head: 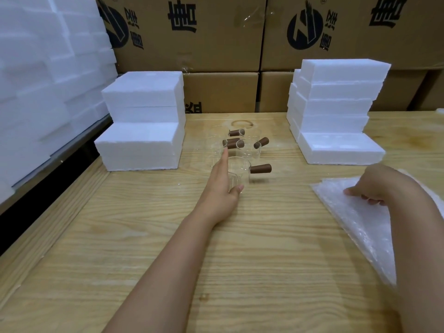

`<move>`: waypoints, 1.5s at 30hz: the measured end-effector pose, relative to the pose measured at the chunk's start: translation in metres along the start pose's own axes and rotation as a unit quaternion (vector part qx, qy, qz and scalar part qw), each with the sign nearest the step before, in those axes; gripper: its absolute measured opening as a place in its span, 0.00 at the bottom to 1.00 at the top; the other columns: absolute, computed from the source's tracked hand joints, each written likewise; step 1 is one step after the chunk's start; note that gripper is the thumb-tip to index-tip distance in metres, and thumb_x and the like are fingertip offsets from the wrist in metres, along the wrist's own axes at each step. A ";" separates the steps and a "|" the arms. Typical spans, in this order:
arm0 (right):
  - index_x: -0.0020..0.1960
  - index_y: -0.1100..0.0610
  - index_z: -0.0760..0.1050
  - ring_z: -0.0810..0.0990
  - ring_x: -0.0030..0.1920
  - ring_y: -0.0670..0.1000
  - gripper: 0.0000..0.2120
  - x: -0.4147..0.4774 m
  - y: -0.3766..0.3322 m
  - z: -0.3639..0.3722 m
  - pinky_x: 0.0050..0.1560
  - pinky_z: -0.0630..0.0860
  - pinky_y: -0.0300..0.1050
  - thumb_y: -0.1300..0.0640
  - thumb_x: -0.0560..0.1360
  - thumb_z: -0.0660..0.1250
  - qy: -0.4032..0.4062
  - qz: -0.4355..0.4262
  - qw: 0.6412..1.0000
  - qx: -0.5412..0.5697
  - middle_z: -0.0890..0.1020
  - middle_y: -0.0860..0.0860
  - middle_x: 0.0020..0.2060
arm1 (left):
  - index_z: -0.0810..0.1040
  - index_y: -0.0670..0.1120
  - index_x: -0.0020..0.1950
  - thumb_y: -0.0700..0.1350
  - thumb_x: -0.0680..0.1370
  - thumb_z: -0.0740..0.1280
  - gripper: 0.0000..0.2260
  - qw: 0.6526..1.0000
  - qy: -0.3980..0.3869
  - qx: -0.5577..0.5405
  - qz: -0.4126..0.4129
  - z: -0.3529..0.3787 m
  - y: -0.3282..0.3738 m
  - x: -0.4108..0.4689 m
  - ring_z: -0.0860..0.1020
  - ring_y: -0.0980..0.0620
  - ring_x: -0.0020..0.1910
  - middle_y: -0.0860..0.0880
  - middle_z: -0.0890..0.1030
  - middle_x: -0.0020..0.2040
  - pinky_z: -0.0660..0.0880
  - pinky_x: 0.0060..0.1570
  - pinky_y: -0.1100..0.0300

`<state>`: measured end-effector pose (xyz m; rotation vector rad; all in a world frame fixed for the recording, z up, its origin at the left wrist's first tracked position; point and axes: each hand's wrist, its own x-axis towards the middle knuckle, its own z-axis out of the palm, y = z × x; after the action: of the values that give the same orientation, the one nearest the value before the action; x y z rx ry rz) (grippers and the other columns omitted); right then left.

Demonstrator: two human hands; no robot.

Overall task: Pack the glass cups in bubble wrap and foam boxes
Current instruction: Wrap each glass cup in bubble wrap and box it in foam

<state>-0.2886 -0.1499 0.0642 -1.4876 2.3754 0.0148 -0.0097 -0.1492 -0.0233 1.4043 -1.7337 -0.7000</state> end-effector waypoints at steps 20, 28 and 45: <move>0.40 0.51 0.77 0.82 0.44 0.48 0.07 -0.073 -0.039 -0.041 0.44 0.76 0.38 0.63 0.71 0.67 0.117 -0.446 0.841 0.284 0.83 0.49 0.39 | 0.71 0.58 0.57 0.48 0.76 0.66 0.11 0.949 0.226 -0.159 0.154 -0.009 0.062 -0.008 0.76 0.63 0.45 0.57 0.78 0.48 0.72 0.44 0.69; 0.38 0.50 0.75 0.80 0.51 0.56 0.09 -0.075 -0.048 -0.032 0.56 0.74 0.60 0.62 0.70 0.62 0.063 -0.456 0.851 0.252 0.84 0.47 0.41 | 0.62 0.62 0.68 0.44 0.72 0.74 0.32 0.973 0.166 -0.108 0.119 -0.023 0.065 -0.005 0.66 0.63 0.67 0.65 0.67 0.66 0.64 0.62 0.72; 0.45 0.53 0.76 0.82 0.42 0.49 0.04 -0.084 -0.079 -0.016 0.36 0.79 0.47 0.60 0.77 0.66 0.092 -0.425 0.846 0.308 0.82 0.46 0.41 | 0.82 0.50 0.43 0.43 0.74 0.71 0.02 0.940 0.280 -0.010 0.197 -0.081 0.123 -0.018 0.73 0.64 0.32 0.61 0.78 0.34 0.67 0.35 0.72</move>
<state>-0.1902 -0.1152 0.1166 -2.0542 1.3792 -1.0259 -0.0071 -0.0976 0.1160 1.0539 -1.4677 -0.0784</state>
